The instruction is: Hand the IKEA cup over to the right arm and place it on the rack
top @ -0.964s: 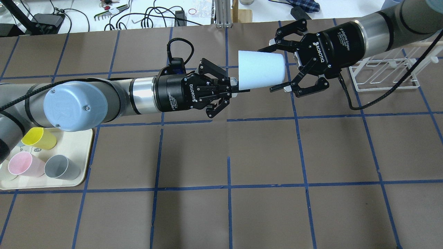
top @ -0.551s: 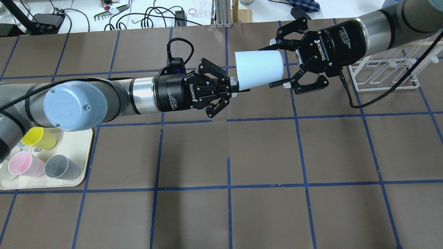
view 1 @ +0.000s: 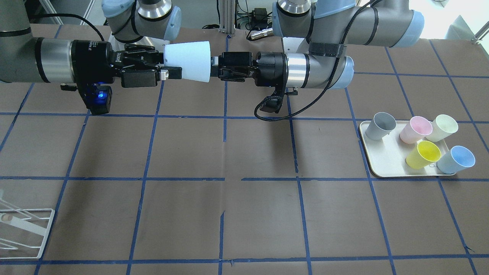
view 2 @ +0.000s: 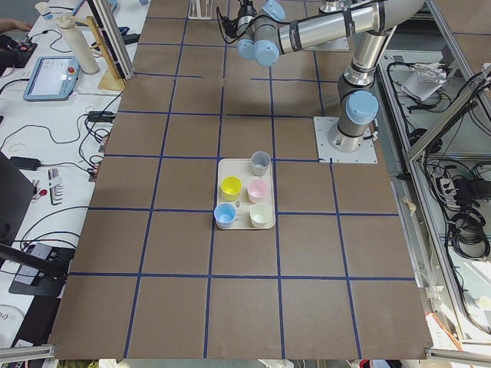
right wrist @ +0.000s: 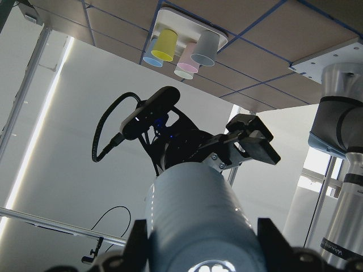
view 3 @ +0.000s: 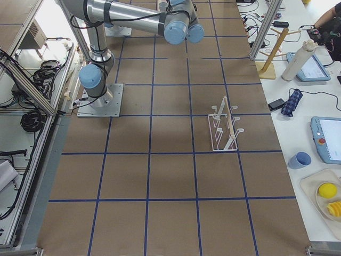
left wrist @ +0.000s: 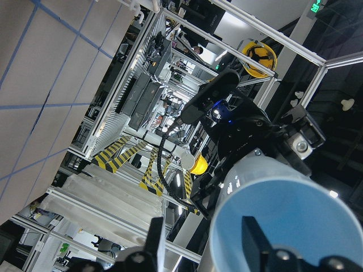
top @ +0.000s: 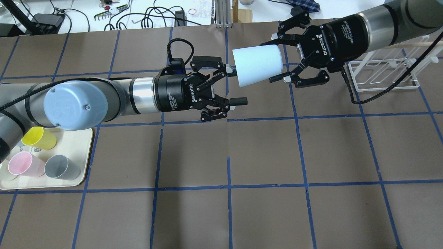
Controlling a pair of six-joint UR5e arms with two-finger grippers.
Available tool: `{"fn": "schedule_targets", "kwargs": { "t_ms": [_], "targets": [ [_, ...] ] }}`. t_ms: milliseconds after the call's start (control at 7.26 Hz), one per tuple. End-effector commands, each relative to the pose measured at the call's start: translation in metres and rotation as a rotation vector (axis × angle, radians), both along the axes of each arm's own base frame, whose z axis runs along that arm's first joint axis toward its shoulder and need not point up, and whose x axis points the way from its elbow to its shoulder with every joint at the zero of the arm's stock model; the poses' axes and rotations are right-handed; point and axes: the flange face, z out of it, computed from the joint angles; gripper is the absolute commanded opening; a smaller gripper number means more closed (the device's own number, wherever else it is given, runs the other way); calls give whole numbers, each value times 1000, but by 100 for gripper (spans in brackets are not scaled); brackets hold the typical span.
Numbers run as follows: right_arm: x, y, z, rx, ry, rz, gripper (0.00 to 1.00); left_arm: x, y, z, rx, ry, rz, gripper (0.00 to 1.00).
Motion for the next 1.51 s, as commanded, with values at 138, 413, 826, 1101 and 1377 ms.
{"fn": "schedule_targets", "kwargs": {
  "t_ms": [138,413,826,1101,1377],
  "targets": [
    [-8,-15,5,-85,41,-14,20,33,-13,-2,-5,-42,17,92],
    [-16,-26,9,-197,165,47,20,68,-18,3,4,-145,-37,91],
    [-30,-24,15,-416,455,252,8,111,-39,27,-142,-674,-284,90],
    [-44,-32,17,-528,622,330,0,152,-55,24,-250,-1175,-358,98],
    [-67,-48,11,-649,874,468,0,182,-57,68,-298,-1519,-420,100]
  ]
}}
